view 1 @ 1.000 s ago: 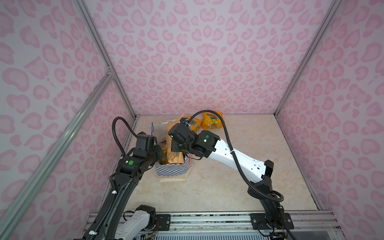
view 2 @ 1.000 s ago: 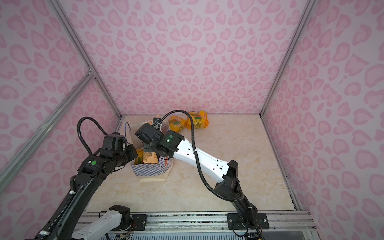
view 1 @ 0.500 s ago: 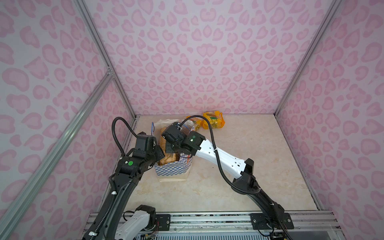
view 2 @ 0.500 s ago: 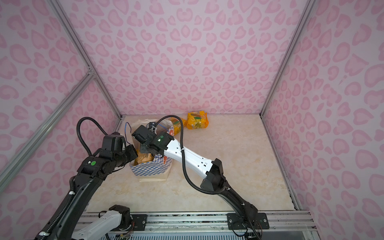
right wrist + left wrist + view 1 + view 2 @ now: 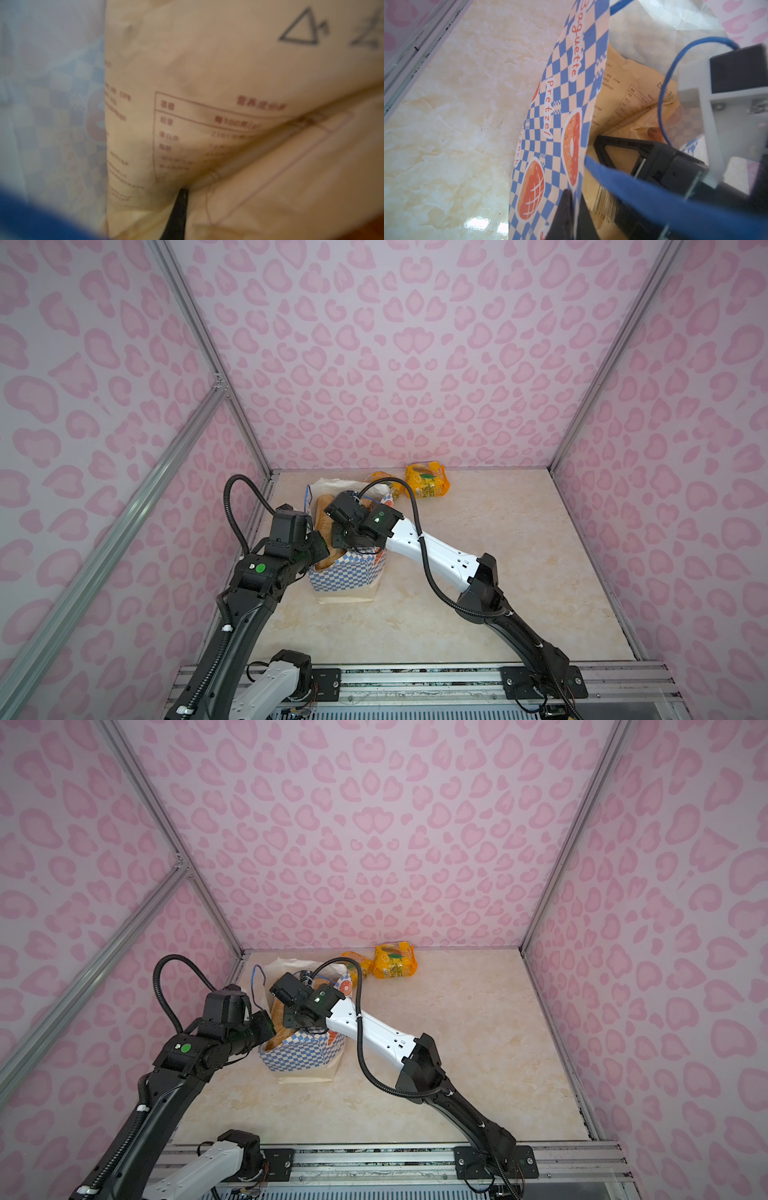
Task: Place the snacks into the paper bag
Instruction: 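Lower the kraft pouch into the paper bag and open the right gripper, then withdraw the right gripper from the bag toward the yellow mango pack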
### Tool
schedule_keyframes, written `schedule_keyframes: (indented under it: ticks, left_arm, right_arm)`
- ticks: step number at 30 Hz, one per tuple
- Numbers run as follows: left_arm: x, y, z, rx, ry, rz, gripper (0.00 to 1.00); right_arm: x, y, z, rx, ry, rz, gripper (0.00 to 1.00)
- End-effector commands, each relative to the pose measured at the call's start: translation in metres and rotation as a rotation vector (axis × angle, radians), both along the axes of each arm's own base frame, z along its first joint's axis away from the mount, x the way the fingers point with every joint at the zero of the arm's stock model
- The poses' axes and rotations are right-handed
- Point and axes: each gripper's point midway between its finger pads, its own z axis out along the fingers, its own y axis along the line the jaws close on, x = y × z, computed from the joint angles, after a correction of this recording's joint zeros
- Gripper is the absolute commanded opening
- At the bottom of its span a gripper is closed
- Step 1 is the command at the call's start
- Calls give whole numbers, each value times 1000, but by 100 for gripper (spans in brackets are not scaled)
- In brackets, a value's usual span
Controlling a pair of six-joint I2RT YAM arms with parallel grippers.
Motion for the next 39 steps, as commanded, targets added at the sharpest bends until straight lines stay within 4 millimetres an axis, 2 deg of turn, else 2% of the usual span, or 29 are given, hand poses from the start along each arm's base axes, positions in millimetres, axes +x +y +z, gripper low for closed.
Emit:
schedule_keyframes:
  ticks: [1, 5, 8, 12, 20, 25, 29, 32, 36, 37, 39]
  left_arm:
    - [3, 0, 3, 7, -14, 0, 9]
    - [3, 1, 0, 10, -6, 3, 9]
    - [2, 2, -1, 17, 0, 8, 9]
    - [0, 4, -2, 23, 1, 13, 9]
    - [-2, 0, -6, 18, 14, -13, 9]
    - [-3, 0, -4, 22, 5, -29, 10]
    - [-4, -3, -3, 18, 3, -47, 10]
    - [-5, -6, -1, 9, -1, -64, 10]
    - [-5, -6, -1, 9, 1, -70, 10]
    - [-5, -6, 0, 9, 1, -69, 10]
    - [-5, -7, 0, 8, 3, -73, 10]
  right_arm:
    - [1, -11, 18, -43, -62, 38, 29]
    - [-1, -19, 76, -22, -209, 84, 54]
    - [8, -53, 111, -119, -352, 9, 69]
    - [23, -100, 134, -250, -465, -114, 73]
    - [29, -141, 170, -312, -560, -165, 78]
    - [42, -181, 186, -290, -572, -182, 84]
    - [52, -218, 177, -241, -562, -189, 97]
    - [66, -252, 156, -149, -511, -216, 98]
    - [96, -311, 114, 32, -410, -348, 98]
    - [104, -325, 96, 48, -376, -385, 98]
    - [121, -341, 75, 84, -333, -417, 95]
